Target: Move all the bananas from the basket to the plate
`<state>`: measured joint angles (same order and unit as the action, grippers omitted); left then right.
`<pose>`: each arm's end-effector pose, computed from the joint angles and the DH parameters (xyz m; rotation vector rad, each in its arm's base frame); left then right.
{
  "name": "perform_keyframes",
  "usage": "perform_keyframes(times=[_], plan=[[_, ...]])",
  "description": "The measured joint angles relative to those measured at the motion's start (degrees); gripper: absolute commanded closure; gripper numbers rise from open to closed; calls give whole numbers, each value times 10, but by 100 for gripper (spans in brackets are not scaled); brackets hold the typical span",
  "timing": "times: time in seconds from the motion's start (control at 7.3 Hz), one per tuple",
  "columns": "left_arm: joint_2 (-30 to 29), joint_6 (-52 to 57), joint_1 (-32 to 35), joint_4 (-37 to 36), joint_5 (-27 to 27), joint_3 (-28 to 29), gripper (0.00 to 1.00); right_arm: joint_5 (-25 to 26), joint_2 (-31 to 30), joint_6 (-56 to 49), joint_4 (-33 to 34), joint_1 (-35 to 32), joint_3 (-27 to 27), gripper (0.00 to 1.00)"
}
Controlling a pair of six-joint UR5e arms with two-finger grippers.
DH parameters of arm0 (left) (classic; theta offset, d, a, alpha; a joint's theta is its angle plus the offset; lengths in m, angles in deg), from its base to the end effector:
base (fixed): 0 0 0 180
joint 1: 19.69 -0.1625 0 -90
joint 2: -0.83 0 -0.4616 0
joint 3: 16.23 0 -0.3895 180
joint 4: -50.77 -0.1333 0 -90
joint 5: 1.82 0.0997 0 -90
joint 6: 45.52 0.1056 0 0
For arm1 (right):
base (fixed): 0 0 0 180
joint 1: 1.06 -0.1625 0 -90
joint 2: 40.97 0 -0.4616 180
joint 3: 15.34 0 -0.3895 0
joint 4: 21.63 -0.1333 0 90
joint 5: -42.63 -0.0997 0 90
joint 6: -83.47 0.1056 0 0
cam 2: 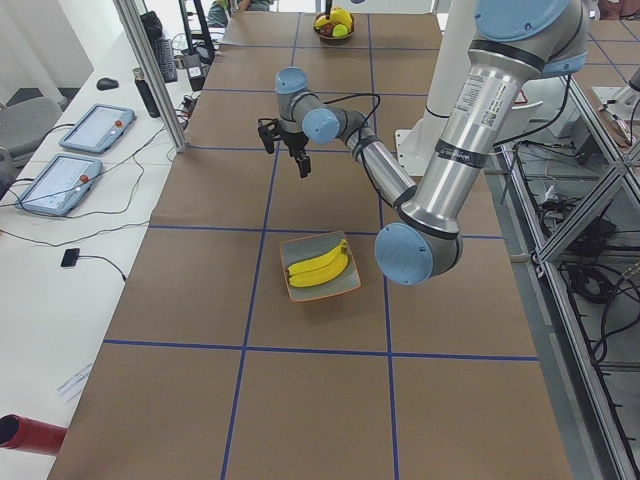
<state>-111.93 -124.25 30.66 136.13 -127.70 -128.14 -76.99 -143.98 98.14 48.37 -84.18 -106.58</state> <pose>0.3196 -0.4975 0.3157 -0.1706 0.8925 -0.4164 0.0339 -0.3961 0.7683 0.0415 -0.5334 0.0956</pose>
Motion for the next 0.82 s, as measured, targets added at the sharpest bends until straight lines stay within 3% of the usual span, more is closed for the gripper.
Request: perform_keyframes(times=[0.27, 0.55, 0.82], plan=[[0, -2, -1, 1, 1, 1, 0, -1, 0, -5, -1, 7, 13, 12], [0, -4, -2, 1, 2, 1, 0, -1, 1, -5, -1, 13, 19, 31], [0, -4, -2, 1, 2, 0, 0, -1, 1, -6, -1, 16, 22, 35]])
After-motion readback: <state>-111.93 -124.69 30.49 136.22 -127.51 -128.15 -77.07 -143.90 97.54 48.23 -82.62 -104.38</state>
